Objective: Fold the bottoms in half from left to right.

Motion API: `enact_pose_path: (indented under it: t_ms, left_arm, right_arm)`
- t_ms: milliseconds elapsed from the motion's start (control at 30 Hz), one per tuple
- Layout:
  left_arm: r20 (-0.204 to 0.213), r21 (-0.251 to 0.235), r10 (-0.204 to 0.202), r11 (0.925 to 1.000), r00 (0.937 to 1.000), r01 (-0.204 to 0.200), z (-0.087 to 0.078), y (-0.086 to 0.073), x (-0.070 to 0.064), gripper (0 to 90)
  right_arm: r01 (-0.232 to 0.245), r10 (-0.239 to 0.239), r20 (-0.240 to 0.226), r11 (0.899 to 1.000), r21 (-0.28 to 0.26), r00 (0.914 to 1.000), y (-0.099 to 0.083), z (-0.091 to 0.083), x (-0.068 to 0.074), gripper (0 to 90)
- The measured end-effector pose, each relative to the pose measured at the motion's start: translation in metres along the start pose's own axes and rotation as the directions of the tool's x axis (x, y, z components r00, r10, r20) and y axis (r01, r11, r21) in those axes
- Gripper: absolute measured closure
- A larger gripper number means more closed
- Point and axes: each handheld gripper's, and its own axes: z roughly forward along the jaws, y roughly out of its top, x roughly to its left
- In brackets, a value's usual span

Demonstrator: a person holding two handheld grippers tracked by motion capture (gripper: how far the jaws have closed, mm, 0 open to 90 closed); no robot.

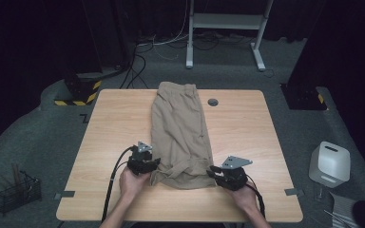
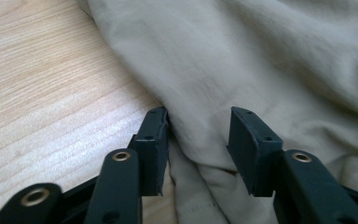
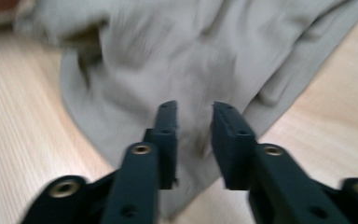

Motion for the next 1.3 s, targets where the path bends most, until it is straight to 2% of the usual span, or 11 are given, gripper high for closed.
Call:
enact_pose_path:
  t_ms: [133, 267, 367, 433, 500, 700, 800, 867, 1100, 1200, 1300]
  left_arm:
    - [0.020, -0.014, -0.005, 0.9999, 0.9998, 0.005, -0.004, 0.000, 0.000, 66.0]
    - [0.037, -0.012, -0.002, 0.9999, 0.9993, 0.003, -0.003, 0.002, 0.000, 73.5]
    - [0.042, -0.013, -0.003, 0.9999, 0.9991, 0.004, -0.003, 0.002, 0.000, 80.0]
    - [0.044, -0.014, -0.009, 0.9999, 0.9990, 0.010, -0.005, 0.002, 0.001, 82.0]
    - [0.037, -0.023, -0.004, 0.9997, 0.9993, 0.005, -0.009, 0.001, 0.001, 81.5]
    - [0.030, -0.031, 0.008, 0.9995, 0.9995, -0.007, -0.020, -0.007, 0.004, 84.1]
    - [0.025, -0.034, -0.014, 0.9993, 0.9996, 0.015, -0.024, -0.012, 0.010, 84.7]
    - [0.017, -0.034, -0.023, 0.9991, 0.9996, 0.023, -0.026, -0.015, 0.013, 84.3]
    - [0.029, -0.041, -0.029, 0.9987, 0.9992, 0.030, -0.025, -0.015, 0.009, 64.0]
    - [0.022, -0.034, -0.016, 0.9993, 0.9996, 0.017, -0.023, -0.014, 0.005, 56.8]
    - [0.007, -0.029, -0.013, 0.9995, 0.9999, 0.013, -0.022, -0.015, 0.004, 51.9]
  right_arm:
    - [-0.029, 0.032, 0.039, 0.997, -0.075, 0.9987, 0.014, -0.005, -0.006, 59.1]
    - [-0.051, 0.053, 0.048, 0.997, -0.058, 0.9974, 0.024, 0.005, -0.012, 57.7]
    - [-0.080, 0.080, 0.021, 0.997, -0.003, 0.9966, 0.025, 0.020, -0.018, 67.1]
    - [-0.088, 0.088, 0.002, 0.996, 0.026, 0.9961, 0.023, 0.026, -0.019, 79.3]
    - [-0.061, 0.061, -0.007, 0.998, 0.023, 0.9981, 0.020, 0.024, -0.016, 86.8]
    - [0.032, -0.032, -0.013, 0.999, 0.011, 0.9994, 0.001, 0.002, 0.003, 87.9]
    - [0.060, -0.059, -0.037, 0.998, 0.035, 0.9976, -0.014, -0.008, 0.009, 86.0]
    - [0.065, -0.063, -0.044, 0.997, 0.041, 0.9970, -0.021, -0.013, 0.011, 78.4]
    - [-0.034, 0.033, -0.021, 0.997, -0.063, 0.9992, -0.004, -0.022, -0.004, 63.6]
    - [-0.104, 0.105, 0.032, 0.994, -0.038, 0.9940, 0.009, -0.007, -0.014, 61.5]
    - [-0.168, 0.167, 0.047, 0.986, 0.006, 0.9848, 0.016, 0.014, -0.025, 60.3]
